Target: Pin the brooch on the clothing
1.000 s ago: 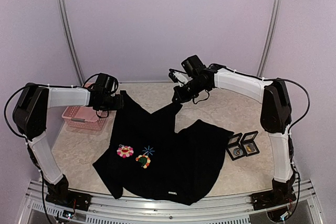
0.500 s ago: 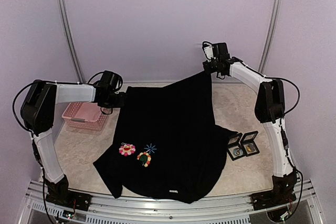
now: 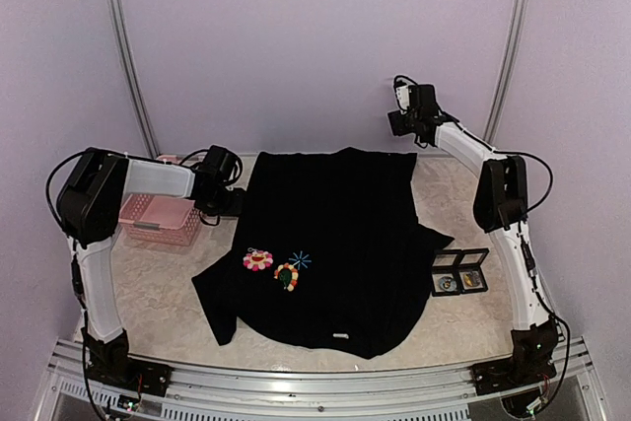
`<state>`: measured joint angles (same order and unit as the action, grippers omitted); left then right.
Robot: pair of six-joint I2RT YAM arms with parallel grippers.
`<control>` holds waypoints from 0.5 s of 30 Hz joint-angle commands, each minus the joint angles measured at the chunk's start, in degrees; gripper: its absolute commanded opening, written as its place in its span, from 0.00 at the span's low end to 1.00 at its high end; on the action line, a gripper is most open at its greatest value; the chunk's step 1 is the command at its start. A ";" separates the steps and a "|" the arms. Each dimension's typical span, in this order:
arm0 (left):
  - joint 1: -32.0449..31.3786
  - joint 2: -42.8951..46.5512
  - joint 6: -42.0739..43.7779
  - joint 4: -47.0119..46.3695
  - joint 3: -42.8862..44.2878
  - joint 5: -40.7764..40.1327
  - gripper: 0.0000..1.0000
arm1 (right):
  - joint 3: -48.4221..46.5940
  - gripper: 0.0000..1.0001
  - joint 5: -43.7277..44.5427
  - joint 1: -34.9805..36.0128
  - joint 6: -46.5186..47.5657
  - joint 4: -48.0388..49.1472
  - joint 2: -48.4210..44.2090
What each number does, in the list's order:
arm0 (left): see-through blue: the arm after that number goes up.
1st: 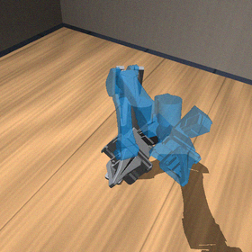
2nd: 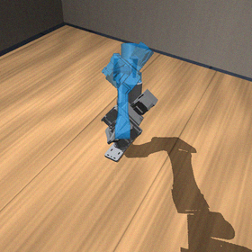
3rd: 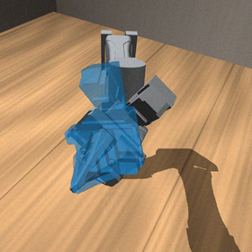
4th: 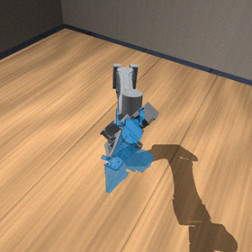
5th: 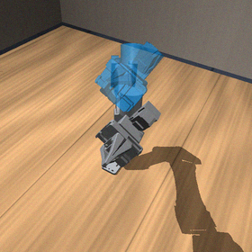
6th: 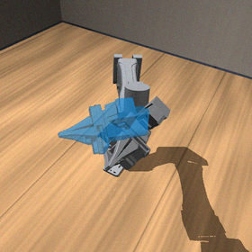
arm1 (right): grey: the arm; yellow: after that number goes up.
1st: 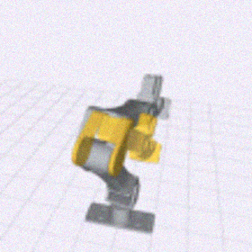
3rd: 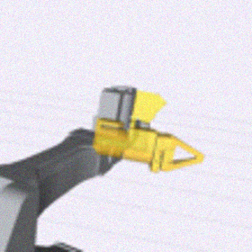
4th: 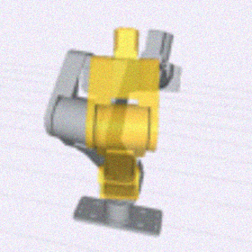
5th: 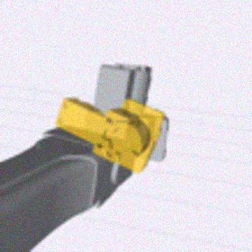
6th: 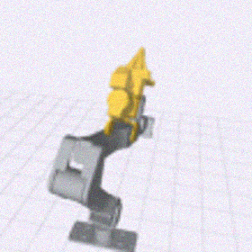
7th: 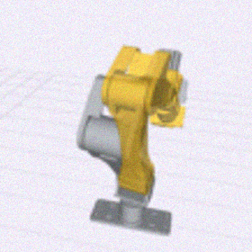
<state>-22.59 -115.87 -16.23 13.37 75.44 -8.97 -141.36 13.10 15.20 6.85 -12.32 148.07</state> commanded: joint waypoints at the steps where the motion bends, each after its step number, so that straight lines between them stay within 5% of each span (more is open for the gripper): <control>1: -1.71 4.65 0.55 1.76 -2.07 -1.52 0.59 | -0.62 0.73 1.49 -1.44 0.32 -11.53 -5.04; 7: -3.82 18.50 -2.86 3.88 -13.00 -1.72 0.60 | 18.30 0.69 -0.75 -1.69 -6.50 -26.97 -22.47; 10: -6.31 24.55 -5.75 6.45 -18.63 -1.15 0.57 | 33.71 0.55 -6.07 -1.61 -11.41 -28.99 -31.14; 15: -11.99 30.12 -12.85 8.34 -27.27 0.65 0.36 | 57.91 0.23 -12.00 -0.03 -16.42 -26.49 -43.60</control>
<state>-30.81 -88.01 -22.59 17.82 54.08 -9.52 -96.66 7.46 14.09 -3.97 -36.18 109.36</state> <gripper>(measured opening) 0.409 0.304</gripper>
